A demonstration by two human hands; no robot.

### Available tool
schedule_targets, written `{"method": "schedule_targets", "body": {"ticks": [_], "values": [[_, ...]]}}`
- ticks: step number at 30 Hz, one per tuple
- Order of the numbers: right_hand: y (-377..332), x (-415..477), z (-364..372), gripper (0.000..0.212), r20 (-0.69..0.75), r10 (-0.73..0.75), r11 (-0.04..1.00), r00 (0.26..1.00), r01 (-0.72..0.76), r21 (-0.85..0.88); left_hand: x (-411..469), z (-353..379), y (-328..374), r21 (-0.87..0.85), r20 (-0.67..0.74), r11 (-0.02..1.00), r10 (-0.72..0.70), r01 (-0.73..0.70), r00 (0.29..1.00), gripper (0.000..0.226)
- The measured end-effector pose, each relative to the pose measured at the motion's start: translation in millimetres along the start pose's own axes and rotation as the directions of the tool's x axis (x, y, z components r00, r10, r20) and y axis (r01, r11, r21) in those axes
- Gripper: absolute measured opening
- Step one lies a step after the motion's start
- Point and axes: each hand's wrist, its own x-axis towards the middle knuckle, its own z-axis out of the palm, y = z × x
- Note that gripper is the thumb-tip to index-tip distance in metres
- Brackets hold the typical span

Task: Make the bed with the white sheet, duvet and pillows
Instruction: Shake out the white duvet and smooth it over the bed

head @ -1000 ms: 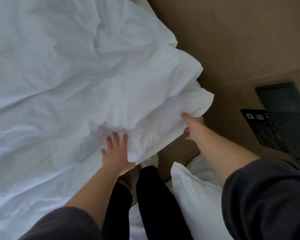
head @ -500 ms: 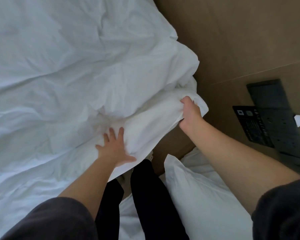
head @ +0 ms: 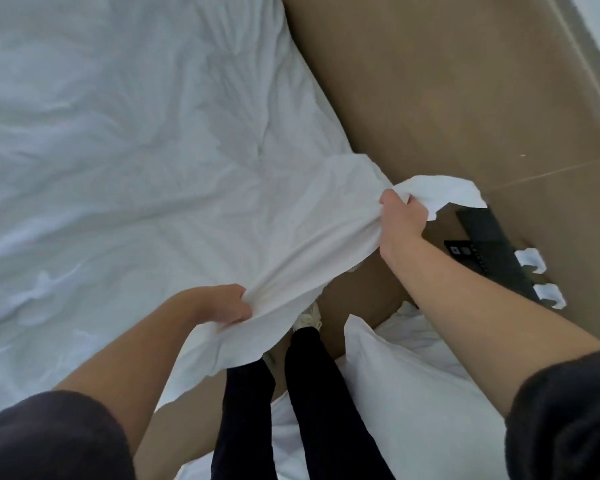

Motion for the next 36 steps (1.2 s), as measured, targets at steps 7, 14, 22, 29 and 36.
{"method": "schedule_targets", "body": {"ticks": [7,14,22,29,36], "values": [[-58,11,67,0.064,0.203,-0.193,0.958,0.960,0.229,-0.171,2,-62,-33,-0.140,-0.456,0.989,-0.022,-0.047,0.890,0.032],[-101,44,164,0.027,0.336,-0.361,0.892,0.870,0.427,-0.148,14,-157,-57,-0.090,-0.796,0.996,-0.071,-0.002,0.602,0.018],[-107,102,246,0.047,0.619,-0.219,0.809,0.755,0.495,-0.317,55,-247,-55,-0.323,-0.924,0.946,-0.315,-0.004,0.216,0.046],[-26,191,216,0.065,0.573,-0.059,0.461,0.817,0.531,-0.711,144,-189,-80,-0.209,-0.833,0.951,-0.295,0.227,0.469,0.065],[-14,224,230,0.073,0.572,-0.070,0.529,0.818,0.516,-0.674,165,-190,-105,-0.574,-0.686,0.755,-0.655,0.318,0.317,0.089]]}}
